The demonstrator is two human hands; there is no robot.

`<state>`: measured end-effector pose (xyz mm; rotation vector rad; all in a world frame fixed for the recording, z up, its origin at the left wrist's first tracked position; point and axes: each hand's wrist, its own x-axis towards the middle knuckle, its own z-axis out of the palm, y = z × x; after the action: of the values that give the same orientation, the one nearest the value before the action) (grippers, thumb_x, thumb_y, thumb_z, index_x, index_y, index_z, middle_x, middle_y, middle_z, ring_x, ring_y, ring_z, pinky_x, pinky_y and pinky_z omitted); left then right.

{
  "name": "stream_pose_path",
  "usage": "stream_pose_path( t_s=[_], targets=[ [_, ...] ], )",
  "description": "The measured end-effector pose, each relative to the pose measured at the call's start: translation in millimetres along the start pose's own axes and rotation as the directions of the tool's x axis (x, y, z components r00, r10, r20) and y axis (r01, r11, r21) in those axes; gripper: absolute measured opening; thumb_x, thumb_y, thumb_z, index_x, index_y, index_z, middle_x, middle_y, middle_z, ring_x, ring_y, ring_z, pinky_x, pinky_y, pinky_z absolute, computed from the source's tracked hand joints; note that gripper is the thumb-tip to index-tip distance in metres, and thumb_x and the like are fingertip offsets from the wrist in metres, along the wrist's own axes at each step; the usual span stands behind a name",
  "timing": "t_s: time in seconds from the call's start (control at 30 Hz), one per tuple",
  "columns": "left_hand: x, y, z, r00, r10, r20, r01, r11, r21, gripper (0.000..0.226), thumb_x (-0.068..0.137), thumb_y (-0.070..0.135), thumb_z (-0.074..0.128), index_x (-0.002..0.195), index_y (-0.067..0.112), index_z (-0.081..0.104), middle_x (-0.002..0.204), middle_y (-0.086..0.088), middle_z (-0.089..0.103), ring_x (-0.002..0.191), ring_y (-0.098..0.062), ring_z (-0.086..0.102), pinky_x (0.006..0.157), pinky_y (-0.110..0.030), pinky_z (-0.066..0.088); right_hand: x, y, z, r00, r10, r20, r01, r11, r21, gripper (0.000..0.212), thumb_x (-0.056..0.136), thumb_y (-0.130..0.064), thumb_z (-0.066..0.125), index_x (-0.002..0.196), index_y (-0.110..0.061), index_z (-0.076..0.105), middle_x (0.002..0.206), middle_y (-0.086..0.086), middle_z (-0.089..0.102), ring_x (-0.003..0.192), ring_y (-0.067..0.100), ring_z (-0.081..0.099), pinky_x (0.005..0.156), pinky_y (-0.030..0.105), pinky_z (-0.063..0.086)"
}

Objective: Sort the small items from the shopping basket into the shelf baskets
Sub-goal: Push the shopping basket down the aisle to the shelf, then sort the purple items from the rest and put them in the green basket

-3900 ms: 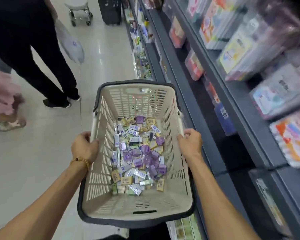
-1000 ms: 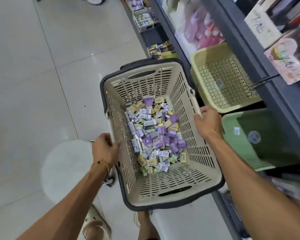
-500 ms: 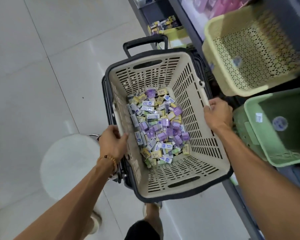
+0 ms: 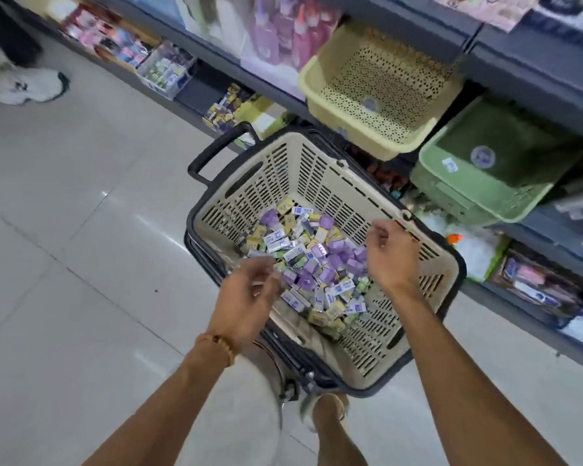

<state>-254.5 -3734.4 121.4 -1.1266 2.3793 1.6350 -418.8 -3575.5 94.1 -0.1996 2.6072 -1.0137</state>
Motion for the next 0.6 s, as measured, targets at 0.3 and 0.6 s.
stream_pose_path(
  t_s=[0.3,0.6],
  targets=[
    [124,-1,25,0.932,0.073,0.356,-0.165,0.958,0.236,0.017,0.095,0.015,0.057,0.11,0.023,0.06,0.111,0.004,0.06,0.096,-0.003,0.057,0.08,-0.016,0.051,5,77,58,0.946,0.315,0.076,-0.323,0.927,0.191,0.024,0.099,-0.019,0.051,0.118,-0.012,0.063,0.114,0.006,0.069,0.096,0.02,0.065,0.09,0.031,0.051],
    [294,-67,91,0.706,0.112,0.699,-0.652,0.488,0.58,0.06,0.091,0.043,0.058,0.145,0.024,0.038,0.139,-0.009,0.043,0.131,-0.028,0.037,0.102,-0.032,0.034,58,138,146,0.896,0.44,-0.067,-0.444,0.873,-0.202,0.042,0.092,-0.042,0.054,0.119,-0.011,0.047,0.113,0.017,0.06,0.107,0.037,0.057,0.085,0.04,0.046]
  ],
)
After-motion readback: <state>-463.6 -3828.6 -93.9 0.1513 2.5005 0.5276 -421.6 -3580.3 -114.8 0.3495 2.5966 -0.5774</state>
